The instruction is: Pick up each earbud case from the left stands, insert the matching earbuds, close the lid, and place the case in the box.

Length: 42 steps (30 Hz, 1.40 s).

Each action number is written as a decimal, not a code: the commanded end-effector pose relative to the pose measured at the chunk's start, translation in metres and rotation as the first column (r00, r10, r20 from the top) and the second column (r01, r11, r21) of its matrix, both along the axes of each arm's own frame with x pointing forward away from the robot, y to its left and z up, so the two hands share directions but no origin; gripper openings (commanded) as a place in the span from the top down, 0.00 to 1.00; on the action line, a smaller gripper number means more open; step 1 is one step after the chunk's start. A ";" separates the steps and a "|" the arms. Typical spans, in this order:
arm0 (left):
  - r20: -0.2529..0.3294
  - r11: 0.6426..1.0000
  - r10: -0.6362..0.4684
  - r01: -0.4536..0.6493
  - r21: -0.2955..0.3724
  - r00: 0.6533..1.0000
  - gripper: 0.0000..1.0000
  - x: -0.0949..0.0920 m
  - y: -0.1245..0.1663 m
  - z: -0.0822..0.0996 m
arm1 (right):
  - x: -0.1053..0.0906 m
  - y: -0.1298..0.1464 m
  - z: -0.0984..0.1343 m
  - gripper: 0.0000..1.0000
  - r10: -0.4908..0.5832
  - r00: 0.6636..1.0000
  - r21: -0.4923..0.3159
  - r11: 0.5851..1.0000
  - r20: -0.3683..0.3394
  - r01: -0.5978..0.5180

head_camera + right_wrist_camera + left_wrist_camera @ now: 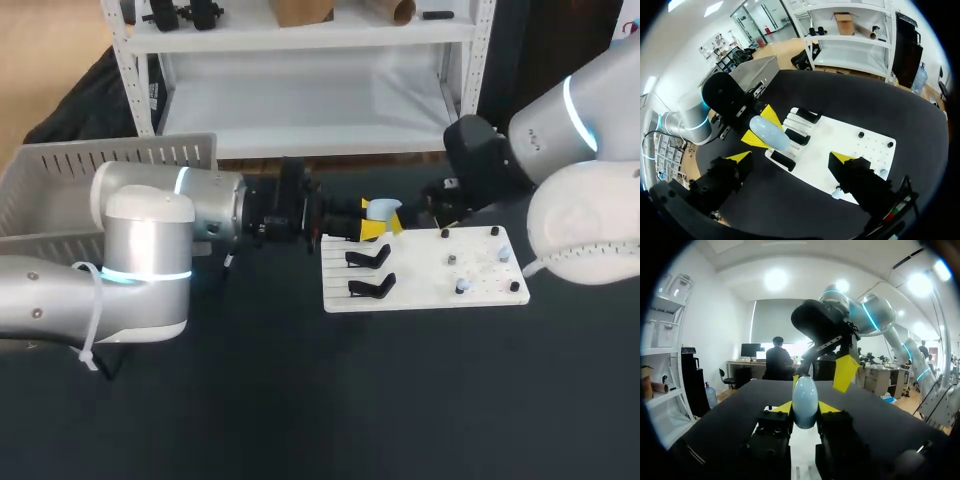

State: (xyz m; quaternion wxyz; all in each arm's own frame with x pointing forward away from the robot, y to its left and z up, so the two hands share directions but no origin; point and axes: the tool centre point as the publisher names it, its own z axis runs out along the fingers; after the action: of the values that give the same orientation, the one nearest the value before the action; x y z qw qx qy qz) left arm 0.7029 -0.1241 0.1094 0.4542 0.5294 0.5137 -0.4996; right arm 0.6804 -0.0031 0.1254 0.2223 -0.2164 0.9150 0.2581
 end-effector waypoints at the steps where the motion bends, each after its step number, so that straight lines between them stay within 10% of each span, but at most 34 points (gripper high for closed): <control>1: 0.002 1.000 0.007 -0.007 -0.001 1.000 1.00 -0.002 0.000 0.000 | 0.003 0.002 -0.001 0.00 -0.002 1.000 0.001 1.000 0.000 0.002; 42: 0.002 1.000 0.007 -0.007 -0.001 1.000 1.00 -0.002 0.000 0.000 | 0.018 0.006 -0.003 0.00 -0.021 1.000 0.000 1.000 0.002 0.021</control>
State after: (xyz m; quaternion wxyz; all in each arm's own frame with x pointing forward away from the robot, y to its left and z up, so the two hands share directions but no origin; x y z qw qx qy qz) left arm 0.7028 -0.1242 0.1094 0.4543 0.5294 0.5137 -0.4995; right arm 0.6970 0.0007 0.1219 0.2260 -0.2083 0.9157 0.2588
